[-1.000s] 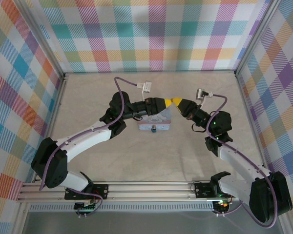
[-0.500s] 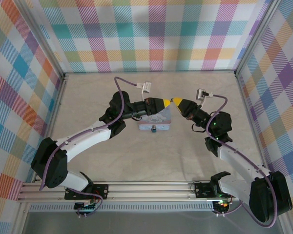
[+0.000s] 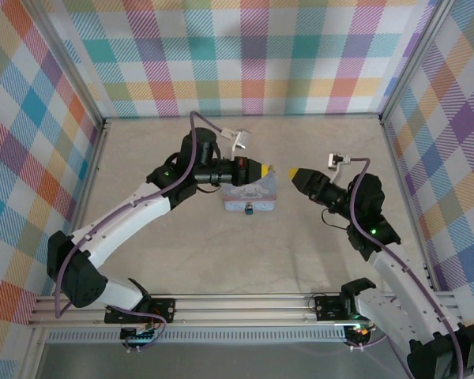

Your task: Unlock a padlock with a key

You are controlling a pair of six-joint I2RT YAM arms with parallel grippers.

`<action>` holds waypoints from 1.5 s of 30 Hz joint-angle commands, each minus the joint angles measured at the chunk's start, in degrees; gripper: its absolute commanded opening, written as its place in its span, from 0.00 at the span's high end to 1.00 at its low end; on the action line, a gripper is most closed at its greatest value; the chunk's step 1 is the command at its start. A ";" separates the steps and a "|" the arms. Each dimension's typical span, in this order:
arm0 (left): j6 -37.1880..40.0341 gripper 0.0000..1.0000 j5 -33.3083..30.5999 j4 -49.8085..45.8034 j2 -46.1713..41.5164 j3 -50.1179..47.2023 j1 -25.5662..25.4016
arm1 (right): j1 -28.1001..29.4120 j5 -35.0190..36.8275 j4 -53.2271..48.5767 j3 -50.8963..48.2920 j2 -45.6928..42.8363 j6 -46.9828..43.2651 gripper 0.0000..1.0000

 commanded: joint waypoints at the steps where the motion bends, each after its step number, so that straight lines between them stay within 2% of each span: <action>1: 10.24 1.00 -2.72 -20.25 -0.22 3.49 0.41 | -0.24 3.21 -17.05 3.92 1.75 -10.88 0.44; 3: 13.12 1.00 -1.44 -25.81 1.30 5.96 0.39 | -0.20 0.18 -17.12 4.73 3.20 -15.20 0.54; 5: 15.74 1.00 0.77 -30.39 3.11 8.51 0.37 | -0.21 -2.60 -16.79 5.58 3.99 -16.67 0.56; 7: 18.00 1.00 2.70 -34.09 4.69 10.72 0.35 | -0.36 -8.80 -14.75 6.26 5.28 -17.54 0.58; 10: 20.38 1.00 6.27 -36.30 5.71 12.54 0.35 | -0.31 -18.67 -8.97 6.23 8.25 -15.91 0.64; 13: 21.93 1.00 9.44 -36.27 5.67 13.32 0.35 | -0.29 -24.38 0.22 3.18 8.85 -12.20 0.66; 19: 22.27 1.00 14.90 -33.51 5.42 12.71 0.35 | -0.20 -28.87 6.47 1.30 9.14 -9.44 0.62; 29: 21.17 1.00 15.12 -30.44 5.11 12.10 0.26 | 2.05 -32.80 7.74 1.55 10.73 -9.17 0.69; 35: 20.82 1.00 14.36 -28.98 4.27 11.55 0.29 | 3.26 -34.49 6.85 1.43 10.39 -10.31 0.63; 41: 20.73 1.00 14.52 -28.81 4.44 11.39 0.26 | 4.19 -35.45 4.85 1.74 10.04 -11.81 0.70; 45: 20.83 1.00 14.75 -28.62 4.44 11.21 0.26 | 4.29 -35.28 3.61 1.94 9.86 -12.73 0.79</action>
